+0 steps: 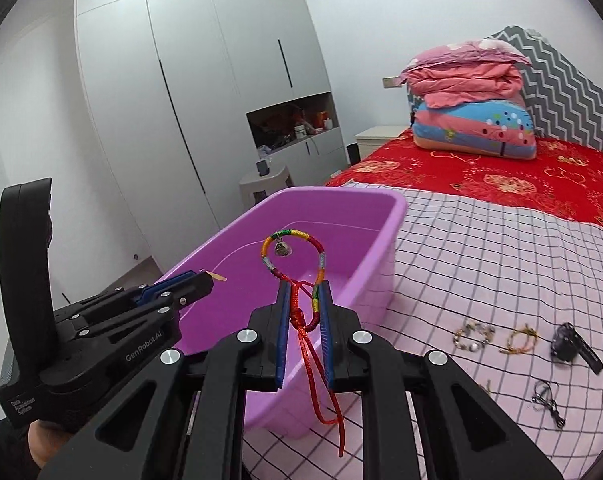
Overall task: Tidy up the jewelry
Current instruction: 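Carry both held pieces over the purple tub and open both tools, then move both tools back toward the remaining bracelets and watch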
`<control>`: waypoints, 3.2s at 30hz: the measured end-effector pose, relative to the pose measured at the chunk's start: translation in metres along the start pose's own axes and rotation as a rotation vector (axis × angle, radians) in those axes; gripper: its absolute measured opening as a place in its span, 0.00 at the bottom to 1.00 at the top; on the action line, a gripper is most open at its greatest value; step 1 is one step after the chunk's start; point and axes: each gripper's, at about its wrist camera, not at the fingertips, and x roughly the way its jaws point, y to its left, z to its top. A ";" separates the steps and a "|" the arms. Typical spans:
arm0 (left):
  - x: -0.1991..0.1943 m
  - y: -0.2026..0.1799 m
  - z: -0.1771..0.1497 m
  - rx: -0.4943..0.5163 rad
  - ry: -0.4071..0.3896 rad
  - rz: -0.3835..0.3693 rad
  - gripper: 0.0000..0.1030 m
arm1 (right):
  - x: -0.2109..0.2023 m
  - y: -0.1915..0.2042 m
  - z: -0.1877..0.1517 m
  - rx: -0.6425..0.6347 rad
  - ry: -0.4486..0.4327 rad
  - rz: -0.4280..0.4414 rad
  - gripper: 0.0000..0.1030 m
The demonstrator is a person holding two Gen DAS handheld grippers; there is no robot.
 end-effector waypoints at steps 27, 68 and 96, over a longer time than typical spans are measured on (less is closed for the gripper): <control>0.076 0.066 -0.001 -0.076 0.192 0.079 0.14 | 0.113 0.026 0.017 -0.011 0.204 0.011 0.14; 0.018 0.026 -0.006 -0.080 0.149 0.090 0.92 | 0.030 -0.019 -0.005 0.025 0.092 -0.078 0.44; -0.047 -0.108 -0.082 0.080 0.156 -0.127 0.94 | -0.115 -0.140 -0.132 0.185 0.084 -0.283 0.51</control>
